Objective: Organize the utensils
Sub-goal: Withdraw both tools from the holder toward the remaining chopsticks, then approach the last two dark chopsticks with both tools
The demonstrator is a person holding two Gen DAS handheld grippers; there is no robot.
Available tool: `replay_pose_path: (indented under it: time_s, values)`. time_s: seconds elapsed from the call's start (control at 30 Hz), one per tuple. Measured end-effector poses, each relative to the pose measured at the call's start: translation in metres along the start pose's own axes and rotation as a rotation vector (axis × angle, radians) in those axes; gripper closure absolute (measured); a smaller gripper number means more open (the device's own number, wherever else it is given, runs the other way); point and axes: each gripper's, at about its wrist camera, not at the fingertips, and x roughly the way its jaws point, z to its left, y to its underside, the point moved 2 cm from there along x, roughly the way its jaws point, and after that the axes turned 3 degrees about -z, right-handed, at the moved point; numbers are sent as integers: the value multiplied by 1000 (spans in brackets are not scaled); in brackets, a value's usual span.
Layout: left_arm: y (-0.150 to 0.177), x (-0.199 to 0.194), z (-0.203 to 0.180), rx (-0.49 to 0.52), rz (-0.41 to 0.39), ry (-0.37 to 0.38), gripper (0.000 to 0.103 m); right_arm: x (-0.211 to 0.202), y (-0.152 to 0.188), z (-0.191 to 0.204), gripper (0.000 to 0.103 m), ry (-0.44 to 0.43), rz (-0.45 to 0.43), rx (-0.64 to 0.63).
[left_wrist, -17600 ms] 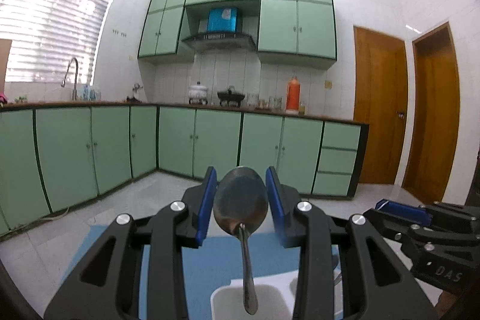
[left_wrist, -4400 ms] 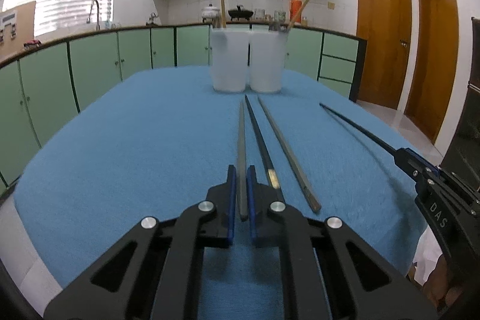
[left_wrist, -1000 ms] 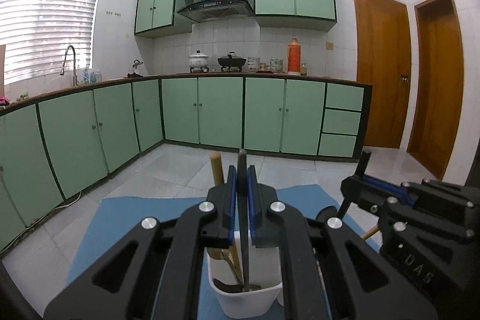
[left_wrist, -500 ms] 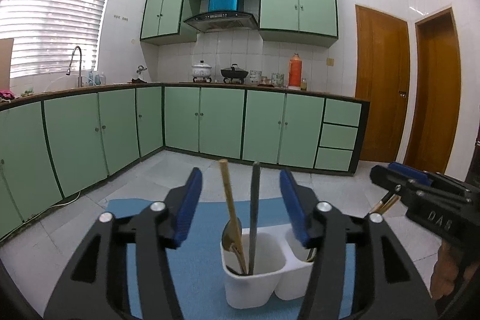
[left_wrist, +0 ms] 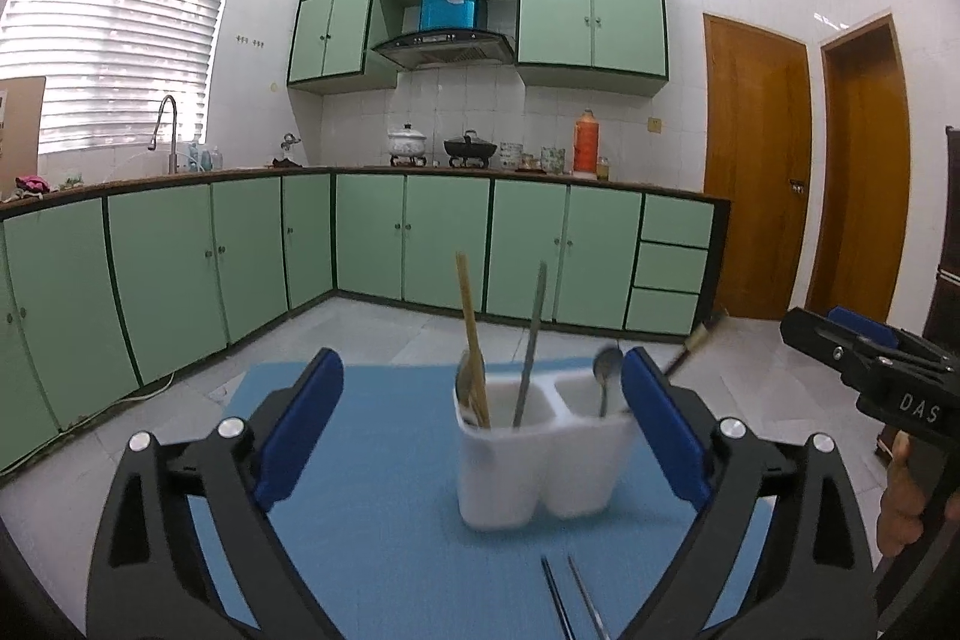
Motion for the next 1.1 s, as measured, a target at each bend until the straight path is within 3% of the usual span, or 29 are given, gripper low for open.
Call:
replay_pose_path:
  time_s: [0.43,1.1]
  values:
    - [72,-62,-4,8,91,-16,9,-58,75,17,18,13,34,-44]
    - [165,-107,14,-8,245,-70,9,-84,182,50,18,31,152,-34]
